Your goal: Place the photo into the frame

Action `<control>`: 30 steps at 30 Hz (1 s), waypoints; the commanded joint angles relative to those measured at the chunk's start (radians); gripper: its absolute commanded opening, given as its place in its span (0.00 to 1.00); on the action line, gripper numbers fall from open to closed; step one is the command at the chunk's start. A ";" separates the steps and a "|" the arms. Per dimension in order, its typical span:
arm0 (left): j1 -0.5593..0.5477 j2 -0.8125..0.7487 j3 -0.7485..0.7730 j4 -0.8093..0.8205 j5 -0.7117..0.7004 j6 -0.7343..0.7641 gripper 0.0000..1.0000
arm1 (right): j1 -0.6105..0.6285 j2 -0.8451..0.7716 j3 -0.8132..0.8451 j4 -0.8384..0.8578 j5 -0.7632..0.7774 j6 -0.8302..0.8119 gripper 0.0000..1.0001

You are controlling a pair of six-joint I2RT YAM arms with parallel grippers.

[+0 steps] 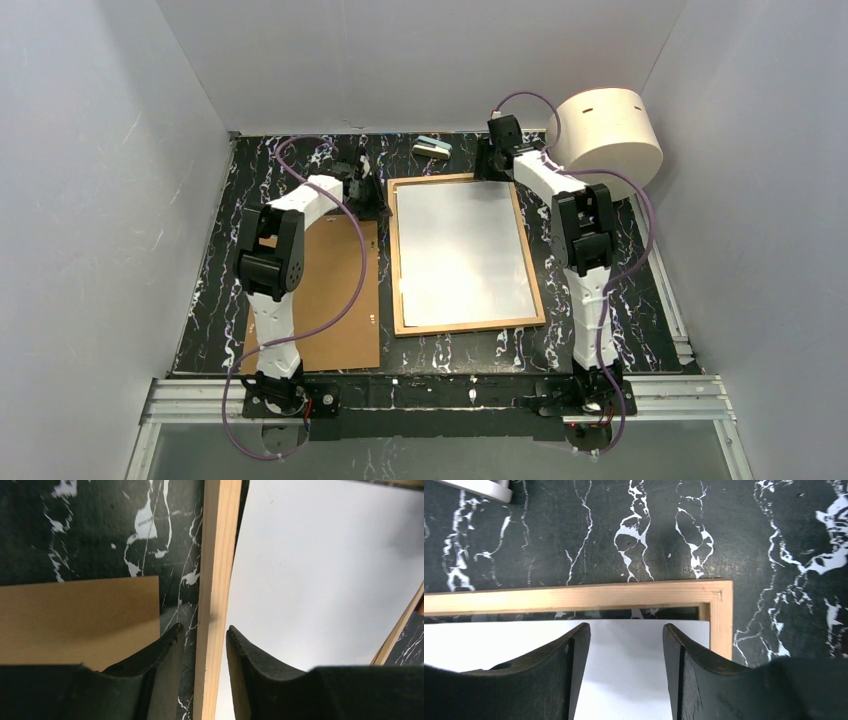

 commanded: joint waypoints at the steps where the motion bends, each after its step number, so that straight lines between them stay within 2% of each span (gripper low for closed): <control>1: 0.010 -0.012 0.114 -0.073 0.001 0.062 0.38 | -0.006 -0.152 -0.011 -0.012 -0.029 -0.007 0.65; 6: 0.011 -0.011 0.162 -0.075 0.032 0.080 0.48 | -0.010 -0.238 -0.078 -0.032 -0.053 0.003 0.69; 11: 0.011 0.022 0.175 -0.075 0.047 0.091 0.56 | -0.012 -0.298 -0.152 -0.085 0.009 0.026 0.74; 17: 0.011 0.076 0.184 -0.059 0.052 0.096 0.61 | -0.024 -0.333 -0.251 -0.125 0.008 0.046 0.79; 22: 0.010 0.115 0.193 -0.023 -0.003 0.075 0.57 | -0.030 -0.352 -0.321 -0.070 -0.130 0.049 0.73; 30: 0.009 0.168 0.177 0.123 -0.075 0.026 0.51 | -0.032 -0.328 -0.338 0.020 -0.244 0.079 0.62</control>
